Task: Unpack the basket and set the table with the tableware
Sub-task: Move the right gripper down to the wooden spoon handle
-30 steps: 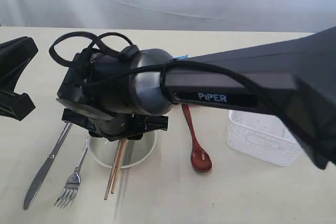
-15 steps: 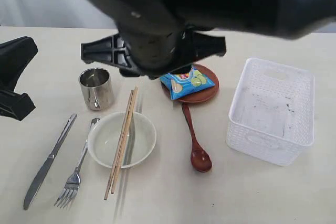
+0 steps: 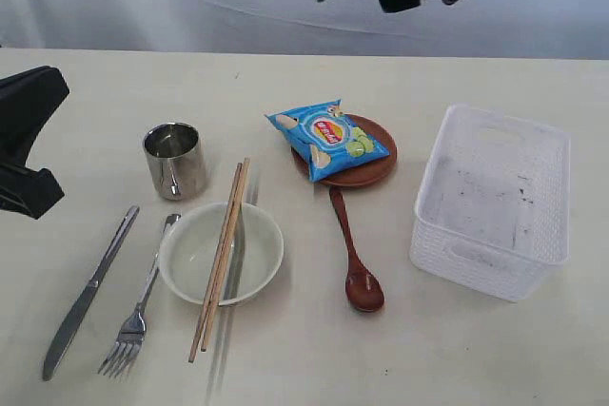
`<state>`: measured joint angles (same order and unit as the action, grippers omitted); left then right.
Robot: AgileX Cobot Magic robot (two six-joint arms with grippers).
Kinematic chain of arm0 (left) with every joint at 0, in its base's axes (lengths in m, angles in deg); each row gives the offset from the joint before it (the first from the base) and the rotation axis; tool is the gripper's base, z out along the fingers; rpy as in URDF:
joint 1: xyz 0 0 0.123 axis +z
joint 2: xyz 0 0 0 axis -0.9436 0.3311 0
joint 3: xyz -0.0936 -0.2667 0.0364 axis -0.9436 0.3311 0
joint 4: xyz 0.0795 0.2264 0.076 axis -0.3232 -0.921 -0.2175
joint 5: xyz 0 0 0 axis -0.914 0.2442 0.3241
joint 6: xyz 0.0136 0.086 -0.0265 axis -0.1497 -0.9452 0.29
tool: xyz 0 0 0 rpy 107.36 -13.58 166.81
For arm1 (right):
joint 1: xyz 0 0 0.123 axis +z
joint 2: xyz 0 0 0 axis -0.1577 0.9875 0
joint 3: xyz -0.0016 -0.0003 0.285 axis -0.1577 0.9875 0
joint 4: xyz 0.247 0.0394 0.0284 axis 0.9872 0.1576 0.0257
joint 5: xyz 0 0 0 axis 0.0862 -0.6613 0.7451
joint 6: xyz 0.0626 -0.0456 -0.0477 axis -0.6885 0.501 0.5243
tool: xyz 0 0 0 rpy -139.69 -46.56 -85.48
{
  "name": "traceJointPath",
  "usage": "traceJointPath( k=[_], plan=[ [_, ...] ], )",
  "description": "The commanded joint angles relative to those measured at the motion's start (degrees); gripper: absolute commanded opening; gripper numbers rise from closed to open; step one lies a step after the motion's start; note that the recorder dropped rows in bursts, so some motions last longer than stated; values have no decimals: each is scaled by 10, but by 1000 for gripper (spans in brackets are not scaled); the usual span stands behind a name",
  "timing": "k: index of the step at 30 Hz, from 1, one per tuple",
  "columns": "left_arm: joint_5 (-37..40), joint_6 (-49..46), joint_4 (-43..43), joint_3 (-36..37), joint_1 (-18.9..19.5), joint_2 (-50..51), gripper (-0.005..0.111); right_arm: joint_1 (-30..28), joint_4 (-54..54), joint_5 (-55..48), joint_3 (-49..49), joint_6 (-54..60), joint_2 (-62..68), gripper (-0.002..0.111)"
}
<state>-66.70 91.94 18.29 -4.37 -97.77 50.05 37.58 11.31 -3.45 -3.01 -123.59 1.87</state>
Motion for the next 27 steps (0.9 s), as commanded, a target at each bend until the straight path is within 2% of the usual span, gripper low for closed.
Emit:
traceJointPath(
  k=[1,8,12,22,27],
  plan=[
    [-1,-2,-2,3,-1,-3,0,-51,1,116,69,45,-32,42],
    [-1,-2,-2,3,-1,-3,0,-91,-7,286,195,50,-45,20],
    [-1,-2,-2,3,-1,-3,0,-106,-23,345,247,51,-45,11],
    [-1,-2,-2,3,-1,-3,0,-106,-41,375,268,72,-40,10],
    [-1,-2,-2,3,-1,-3,0,-106,-8,385,268,32,-30,10]
  ],
)
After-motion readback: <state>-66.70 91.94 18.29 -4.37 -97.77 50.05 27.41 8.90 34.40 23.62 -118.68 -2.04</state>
